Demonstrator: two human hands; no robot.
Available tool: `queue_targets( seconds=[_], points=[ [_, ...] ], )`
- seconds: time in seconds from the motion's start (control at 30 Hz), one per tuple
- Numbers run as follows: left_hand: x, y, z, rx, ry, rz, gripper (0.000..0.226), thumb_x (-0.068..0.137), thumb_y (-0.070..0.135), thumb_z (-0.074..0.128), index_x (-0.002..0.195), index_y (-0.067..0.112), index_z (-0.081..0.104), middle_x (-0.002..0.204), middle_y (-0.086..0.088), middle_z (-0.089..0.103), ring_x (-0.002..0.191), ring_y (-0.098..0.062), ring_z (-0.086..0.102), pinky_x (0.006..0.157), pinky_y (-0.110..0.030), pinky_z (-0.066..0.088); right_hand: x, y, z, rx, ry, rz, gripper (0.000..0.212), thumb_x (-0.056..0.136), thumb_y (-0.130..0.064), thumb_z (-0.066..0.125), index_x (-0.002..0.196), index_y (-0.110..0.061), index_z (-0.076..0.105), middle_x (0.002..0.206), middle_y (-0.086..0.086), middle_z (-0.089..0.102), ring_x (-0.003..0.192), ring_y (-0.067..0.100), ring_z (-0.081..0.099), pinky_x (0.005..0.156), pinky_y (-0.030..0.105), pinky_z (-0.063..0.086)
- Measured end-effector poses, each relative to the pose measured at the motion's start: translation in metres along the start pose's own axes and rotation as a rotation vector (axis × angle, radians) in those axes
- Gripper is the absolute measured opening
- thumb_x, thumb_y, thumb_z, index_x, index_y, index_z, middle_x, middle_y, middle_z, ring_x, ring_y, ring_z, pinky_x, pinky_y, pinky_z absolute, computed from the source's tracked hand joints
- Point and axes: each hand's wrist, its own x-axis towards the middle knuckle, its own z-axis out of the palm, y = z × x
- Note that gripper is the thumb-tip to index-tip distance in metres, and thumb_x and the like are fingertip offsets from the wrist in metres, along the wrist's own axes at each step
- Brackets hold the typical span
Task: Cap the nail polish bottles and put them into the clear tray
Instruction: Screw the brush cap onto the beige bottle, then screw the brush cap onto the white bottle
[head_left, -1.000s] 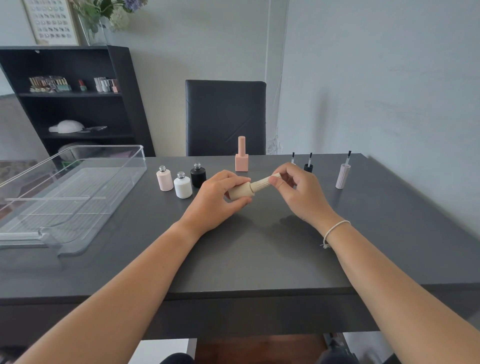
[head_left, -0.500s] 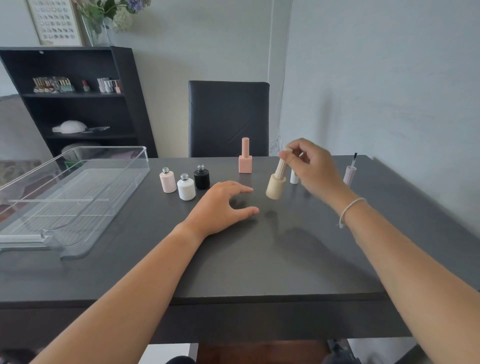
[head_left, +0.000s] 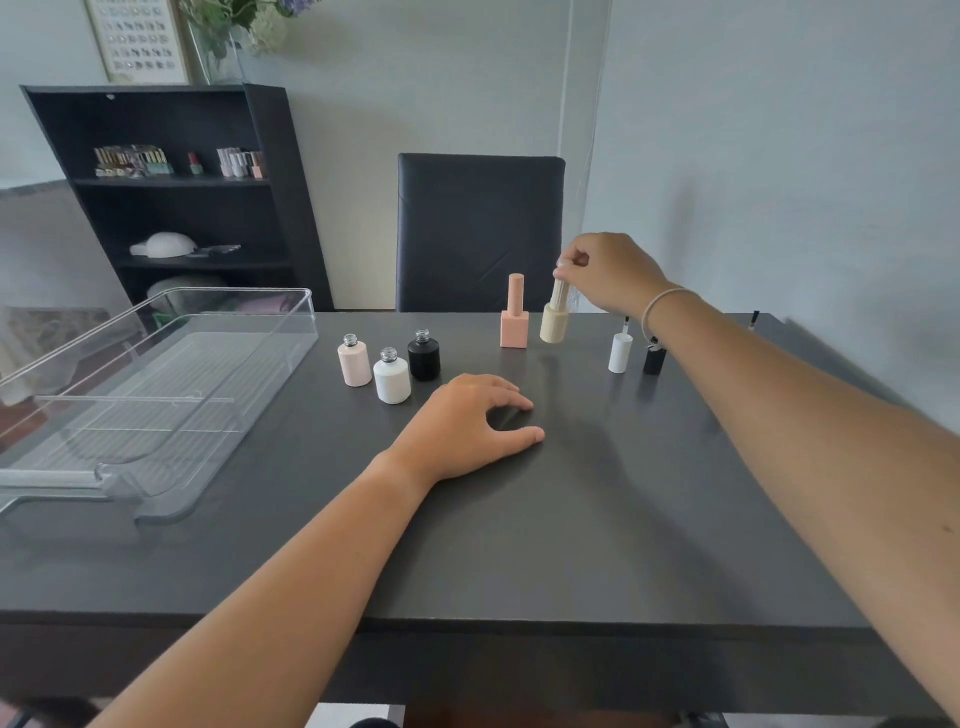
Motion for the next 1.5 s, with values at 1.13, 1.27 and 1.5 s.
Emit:
queue_targets(
  seconds=[1.13, 1.27, 1.5],
  points=[
    [0.001, 0.000, 0.001, -0.025, 0.038, 0.017, 0.031, 0.077, 0.044, 0.066, 0.103, 0.027, 0.069, 0.116, 0.008, 0.062, 0.101, -0.004, 0.050, 0.088, -0.021, 0.037, -0.044, 0.007, -0.018, 0.170, 0.310, 0.024, 0.026, 0.088, -0.029, 0.052, 0.110, -0.019, 0.061, 0.091, -0.003, 0.062, 0.085, 0.012, 0.053, 0.075, 0.026, 0.040],
    [-0.001, 0.004, -0.003, -0.074, 0.148, 0.004, 0.026, 0.078, 0.036, 0.067, 0.100, 0.022, 0.069, 0.107, 0.006, 0.064, 0.102, -0.011, 0.055, 0.090, -0.026, 0.043, -0.083, 0.024, -0.007, 0.307, 0.396, 0.171, 0.019, 0.083, -0.032, 0.058, 0.096, -0.019, 0.063, 0.069, -0.011, 0.055, 0.065, 0.003, 0.052, 0.057, 0.010, 0.035],
    [-0.013, -0.004, -0.033, -0.016, 0.678, -0.123, 0.017, 0.080, 0.023, 0.063, 0.096, 0.019, 0.068, 0.097, 0.002, 0.065, 0.089, -0.021, 0.056, 0.075, -0.026, 0.040, -0.108, 0.043, 0.019, 0.313, 0.267, 0.299, 0.038, 0.083, -0.038, 0.059, 0.114, -0.016, 0.056, 0.066, -0.010, 0.050, 0.077, 0.015, 0.053, 0.068, 0.028, 0.036]
  ],
)
